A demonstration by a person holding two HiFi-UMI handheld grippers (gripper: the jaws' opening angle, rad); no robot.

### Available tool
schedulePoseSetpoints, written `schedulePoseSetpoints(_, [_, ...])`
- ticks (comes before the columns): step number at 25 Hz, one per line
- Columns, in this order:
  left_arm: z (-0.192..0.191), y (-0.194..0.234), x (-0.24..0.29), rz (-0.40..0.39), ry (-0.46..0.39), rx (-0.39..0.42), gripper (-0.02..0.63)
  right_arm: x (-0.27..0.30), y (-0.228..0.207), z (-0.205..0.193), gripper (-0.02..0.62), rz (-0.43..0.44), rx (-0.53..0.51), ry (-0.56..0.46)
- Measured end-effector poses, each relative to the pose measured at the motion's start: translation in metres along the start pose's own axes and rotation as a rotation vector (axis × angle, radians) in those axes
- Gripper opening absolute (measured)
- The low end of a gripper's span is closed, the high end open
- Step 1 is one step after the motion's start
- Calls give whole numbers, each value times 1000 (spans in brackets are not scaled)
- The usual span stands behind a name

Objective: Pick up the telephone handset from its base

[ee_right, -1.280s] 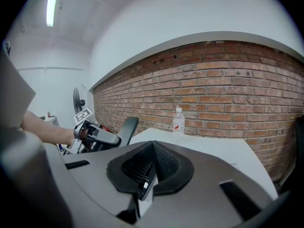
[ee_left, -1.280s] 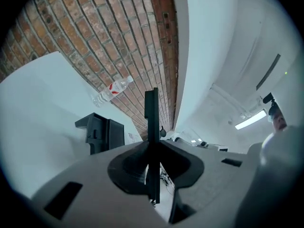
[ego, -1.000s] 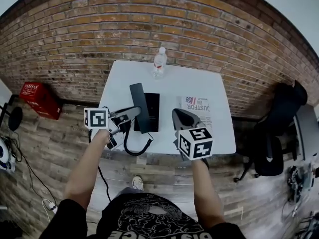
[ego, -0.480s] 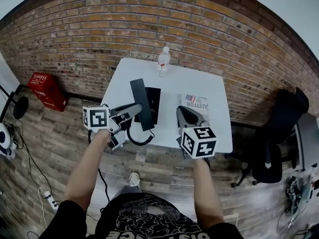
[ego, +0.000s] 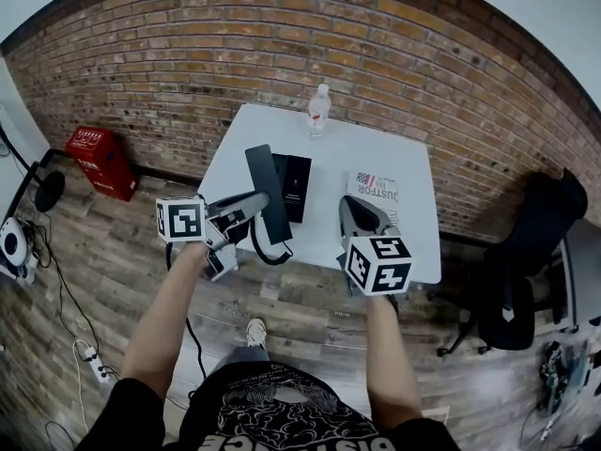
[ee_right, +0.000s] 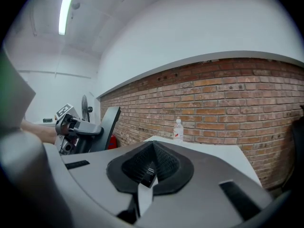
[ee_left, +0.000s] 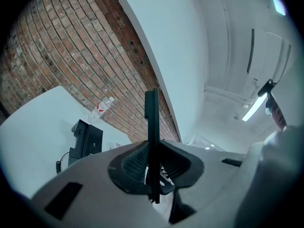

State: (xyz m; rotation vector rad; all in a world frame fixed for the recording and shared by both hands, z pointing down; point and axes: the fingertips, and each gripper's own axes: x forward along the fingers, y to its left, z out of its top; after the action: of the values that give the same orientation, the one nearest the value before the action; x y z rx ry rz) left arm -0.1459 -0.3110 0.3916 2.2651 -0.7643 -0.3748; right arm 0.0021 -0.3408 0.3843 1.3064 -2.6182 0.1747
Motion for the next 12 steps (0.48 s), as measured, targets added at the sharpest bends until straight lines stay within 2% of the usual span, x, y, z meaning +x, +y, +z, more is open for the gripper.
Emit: schedulePoseSetpoints(12, [-1,-3,1,-23,12,-2,74,-1,1,3,0,0,-2,-8])
